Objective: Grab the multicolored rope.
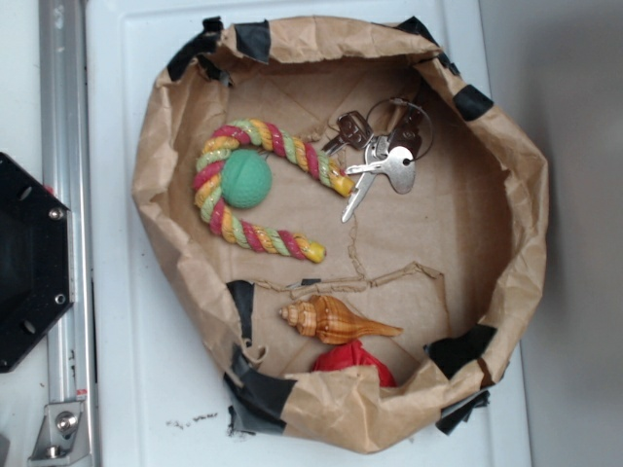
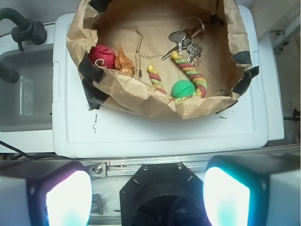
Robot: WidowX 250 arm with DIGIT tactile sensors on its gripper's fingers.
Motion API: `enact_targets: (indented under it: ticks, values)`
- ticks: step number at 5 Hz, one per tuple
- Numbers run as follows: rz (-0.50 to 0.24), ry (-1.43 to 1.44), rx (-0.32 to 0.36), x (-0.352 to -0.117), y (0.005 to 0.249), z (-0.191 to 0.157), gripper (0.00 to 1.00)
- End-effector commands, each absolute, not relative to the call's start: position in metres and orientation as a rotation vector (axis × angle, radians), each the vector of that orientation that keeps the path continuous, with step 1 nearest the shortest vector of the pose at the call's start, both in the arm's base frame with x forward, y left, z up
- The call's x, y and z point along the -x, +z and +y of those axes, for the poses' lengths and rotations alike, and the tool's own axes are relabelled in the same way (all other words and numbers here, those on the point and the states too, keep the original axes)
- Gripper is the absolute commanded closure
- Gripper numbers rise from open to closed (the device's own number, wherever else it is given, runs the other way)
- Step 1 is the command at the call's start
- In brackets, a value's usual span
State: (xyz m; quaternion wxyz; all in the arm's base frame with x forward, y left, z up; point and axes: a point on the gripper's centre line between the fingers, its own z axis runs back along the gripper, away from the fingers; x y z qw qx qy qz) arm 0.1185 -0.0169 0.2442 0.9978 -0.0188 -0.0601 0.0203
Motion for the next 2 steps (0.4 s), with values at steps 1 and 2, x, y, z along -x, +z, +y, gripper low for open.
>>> enact_targets:
  ticks: [1,2]
  values:
    - [-0.120,0.041,0.038,-0.118,0.244,-0.017,0.00]
    - [-0.071,-0.101,-0.046,-0.168,0.208,-0.022,0.00]
